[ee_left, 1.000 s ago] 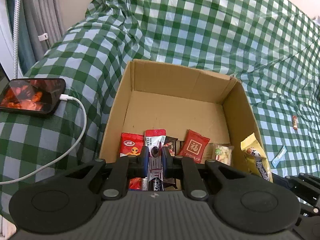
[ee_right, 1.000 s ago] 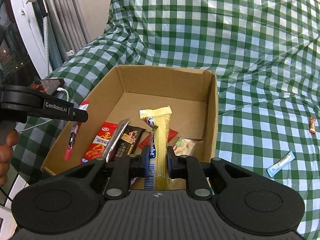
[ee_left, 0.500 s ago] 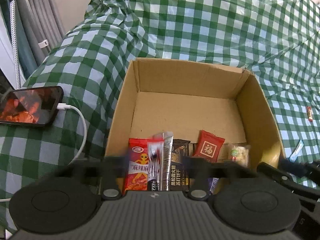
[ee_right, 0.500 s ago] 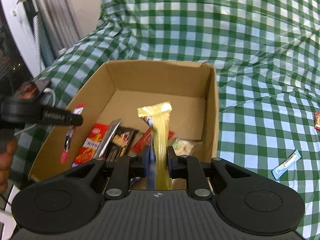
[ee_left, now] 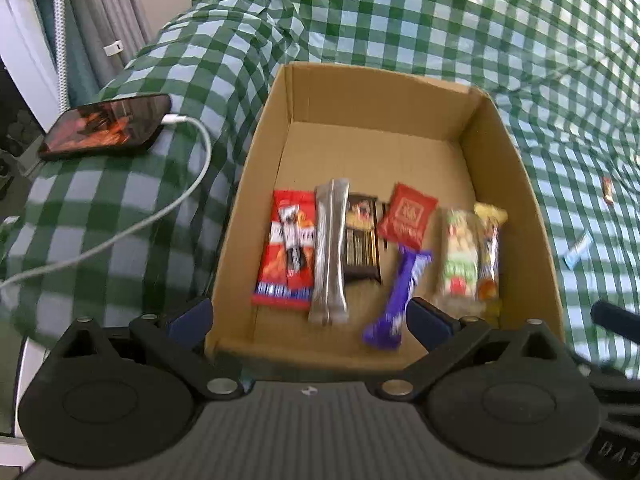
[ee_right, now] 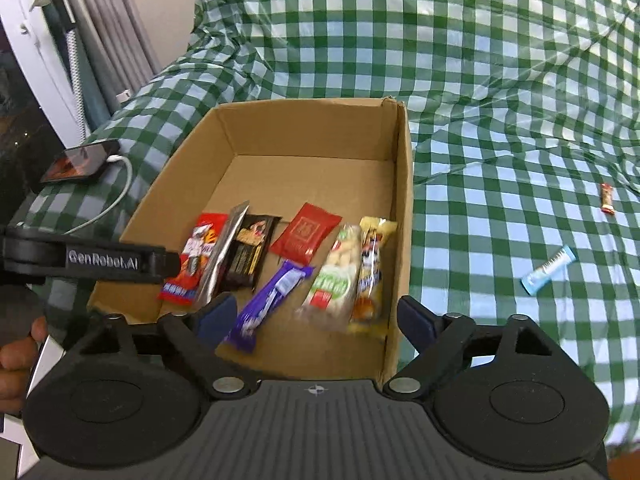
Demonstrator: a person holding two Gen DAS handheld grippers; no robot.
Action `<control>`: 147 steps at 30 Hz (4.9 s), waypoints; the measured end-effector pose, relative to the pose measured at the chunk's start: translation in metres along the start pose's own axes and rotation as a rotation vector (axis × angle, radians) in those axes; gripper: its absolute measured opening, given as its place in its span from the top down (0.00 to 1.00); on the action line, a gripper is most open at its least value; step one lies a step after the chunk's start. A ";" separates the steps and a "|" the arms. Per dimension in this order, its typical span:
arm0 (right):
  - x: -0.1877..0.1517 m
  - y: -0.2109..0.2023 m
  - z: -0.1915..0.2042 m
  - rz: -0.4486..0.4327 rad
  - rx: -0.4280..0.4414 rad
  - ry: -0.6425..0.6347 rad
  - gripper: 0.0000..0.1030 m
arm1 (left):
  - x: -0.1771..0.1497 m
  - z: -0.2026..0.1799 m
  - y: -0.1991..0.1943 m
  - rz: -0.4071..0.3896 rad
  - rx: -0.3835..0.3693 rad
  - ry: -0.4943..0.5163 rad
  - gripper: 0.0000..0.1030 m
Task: Organize snacks
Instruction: 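Raise both tools above the box, then move both tools toward the light-blue stick and small red candy, then grasp the light-blue stick with left tool while right grasps red candy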
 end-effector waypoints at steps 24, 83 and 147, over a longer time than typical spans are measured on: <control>-0.048 -0.120 0.051 -0.172 -0.003 -0.089 0.07 | -0.075 0.011 -0.112 -0.149 0.001 0.043 0.00; -0.059 -0.126 0.017 -0.189 -0.005 0.018 0.07 | -0.065 -0.021 -0.114 -0.152 0.025 0.135 0.00; 0.066 0.105 -0.504 -0.226 -0.376 0.049 0.81 | 0.043 -0.472 0.113 0.048 -0.458 0.611 0.88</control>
Point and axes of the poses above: each gripper's, at about its wrist camera, not at the fingertips, and y roughly the way its jaws point, z to its left, x to its top, the point moved 9 cm from there along y, roughly the way its jaws point, and after that the axes turned 9 degrees about x, right-handed, at the moved point
